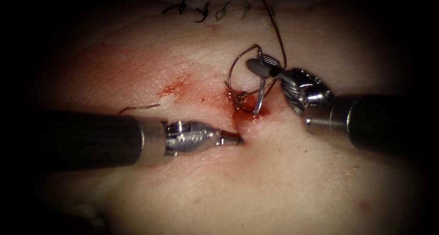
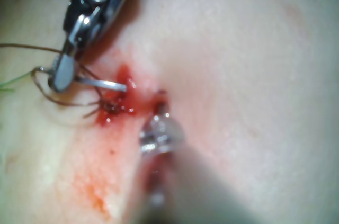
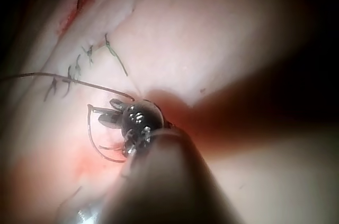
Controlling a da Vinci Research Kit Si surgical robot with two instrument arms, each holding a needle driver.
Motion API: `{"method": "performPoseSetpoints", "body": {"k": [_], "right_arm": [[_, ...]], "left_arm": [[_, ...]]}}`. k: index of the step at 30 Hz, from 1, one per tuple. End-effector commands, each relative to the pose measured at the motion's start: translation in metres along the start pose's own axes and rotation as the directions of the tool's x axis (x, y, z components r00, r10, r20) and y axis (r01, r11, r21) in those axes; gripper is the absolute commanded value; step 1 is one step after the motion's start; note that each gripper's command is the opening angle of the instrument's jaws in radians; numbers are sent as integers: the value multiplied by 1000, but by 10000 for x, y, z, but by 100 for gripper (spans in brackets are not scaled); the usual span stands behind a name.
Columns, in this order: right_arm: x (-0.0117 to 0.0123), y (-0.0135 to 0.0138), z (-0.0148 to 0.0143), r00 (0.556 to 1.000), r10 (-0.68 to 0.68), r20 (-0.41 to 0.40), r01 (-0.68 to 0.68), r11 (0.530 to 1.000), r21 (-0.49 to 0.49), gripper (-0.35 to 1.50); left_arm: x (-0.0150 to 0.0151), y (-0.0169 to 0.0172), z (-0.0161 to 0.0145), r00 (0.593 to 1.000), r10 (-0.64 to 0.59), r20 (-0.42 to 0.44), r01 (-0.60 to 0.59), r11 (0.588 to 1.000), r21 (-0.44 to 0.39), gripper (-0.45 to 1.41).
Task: Wound Closure
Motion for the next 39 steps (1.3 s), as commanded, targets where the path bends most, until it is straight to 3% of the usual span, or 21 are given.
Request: {"method": "performPoseSetpoints", "body": {"k": [1,8,10,15,21,24,39], "right_arm": [[-6,2,10,1000,7,1,-7,1000,1,-35],[-9,0,11,983,183,18,-183,983,8,-35],[-11,-2,11,953,302,35,-303,953,5,-35],[-14,-4,10,932,357,59,-357,934,-12,-35],[-17,-5,10,913,397,91,-397,918,-16,-35],[-26,-9,9,890,431,146,-431,902,-33,-35],[-67,-25,-2,887,412,210,-411,910,-47,-35]], "left_arm": [[-3,2,8,1000,-1,0,1,1000,-2,-25],[-3,2,8,1000,-1,0,1,1000,-2,-25],[-3,2,8,1000,-1,0,1,1000,-2,-27],[-3,2,8,1000,-1,0,1,1000,-2,-27],[-3,3,8,1000,-1,0,1,1000,-2,-27],[-3,3,8,1000,-1,0,1,1000,-2,-27],[-2,2,4,1000,-1,-1,0,1000,-4,-27]]}}
